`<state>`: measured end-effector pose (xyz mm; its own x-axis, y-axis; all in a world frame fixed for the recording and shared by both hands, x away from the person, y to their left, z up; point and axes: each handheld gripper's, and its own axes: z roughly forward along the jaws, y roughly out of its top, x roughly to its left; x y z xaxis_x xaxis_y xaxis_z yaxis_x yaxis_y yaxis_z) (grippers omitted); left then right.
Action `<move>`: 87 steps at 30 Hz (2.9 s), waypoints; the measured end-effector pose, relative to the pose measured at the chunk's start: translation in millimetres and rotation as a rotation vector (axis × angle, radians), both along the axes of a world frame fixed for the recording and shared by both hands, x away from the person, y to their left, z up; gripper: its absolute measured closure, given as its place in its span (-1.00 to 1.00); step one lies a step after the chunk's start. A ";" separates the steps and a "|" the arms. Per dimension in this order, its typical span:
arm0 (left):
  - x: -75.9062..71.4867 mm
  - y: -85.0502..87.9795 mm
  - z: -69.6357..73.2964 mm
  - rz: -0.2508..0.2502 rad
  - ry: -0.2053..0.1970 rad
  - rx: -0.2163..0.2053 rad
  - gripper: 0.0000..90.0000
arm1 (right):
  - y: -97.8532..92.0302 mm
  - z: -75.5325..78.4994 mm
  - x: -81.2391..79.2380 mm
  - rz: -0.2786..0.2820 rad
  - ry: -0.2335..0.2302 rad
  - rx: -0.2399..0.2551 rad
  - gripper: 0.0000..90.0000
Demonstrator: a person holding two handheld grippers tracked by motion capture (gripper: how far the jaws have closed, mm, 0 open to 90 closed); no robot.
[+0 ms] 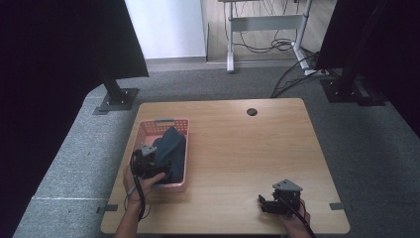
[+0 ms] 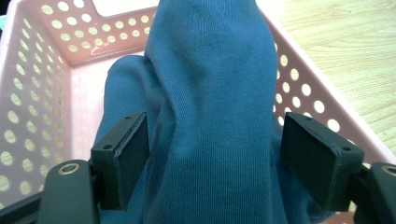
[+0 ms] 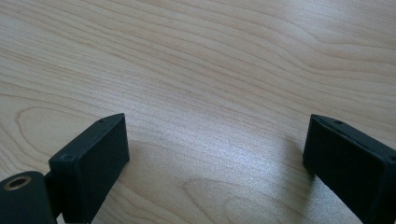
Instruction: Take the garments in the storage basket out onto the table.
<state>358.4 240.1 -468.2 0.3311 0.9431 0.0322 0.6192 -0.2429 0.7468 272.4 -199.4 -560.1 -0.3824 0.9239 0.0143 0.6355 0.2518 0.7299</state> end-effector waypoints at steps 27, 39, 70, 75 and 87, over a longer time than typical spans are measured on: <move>21.2 -6.8 1.9 -0.008 0.030 -0.016 -0.46 | 0.1 0.0 0.0 0.001 0.000 0.000 -0.86; 34.0 -9.3 3.9 -0.005 0.051 -0.003 -0.46 | 0.1 0.0 -0.1 0.002 0.000 0.000 -0.86; 58.5 -16.5 -10.9 0.001 0.141 0.061 0.04 | 0.1 0.1 -0.2 0.003 0.002 0.000 -0.86; 61.7 -16.4 -12.8 0.004 0.144 0.075 0.25 | 0.2 0.2 -0.3 0.003 0.000 -0.002 -0.86; 61.8 -15.1 -13.7 0.013 0.126 0.076 0.47 | 0.6 0.3 -0.9 0.000 -0.004 -0.008 -0.86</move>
<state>420.2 225.0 -481.9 0.3247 0.9437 0.0632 0.7101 -0.2873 0.6428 271.5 -198.9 -559.8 -0.3829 0.9238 0.0052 0.6322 0.2579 0.7306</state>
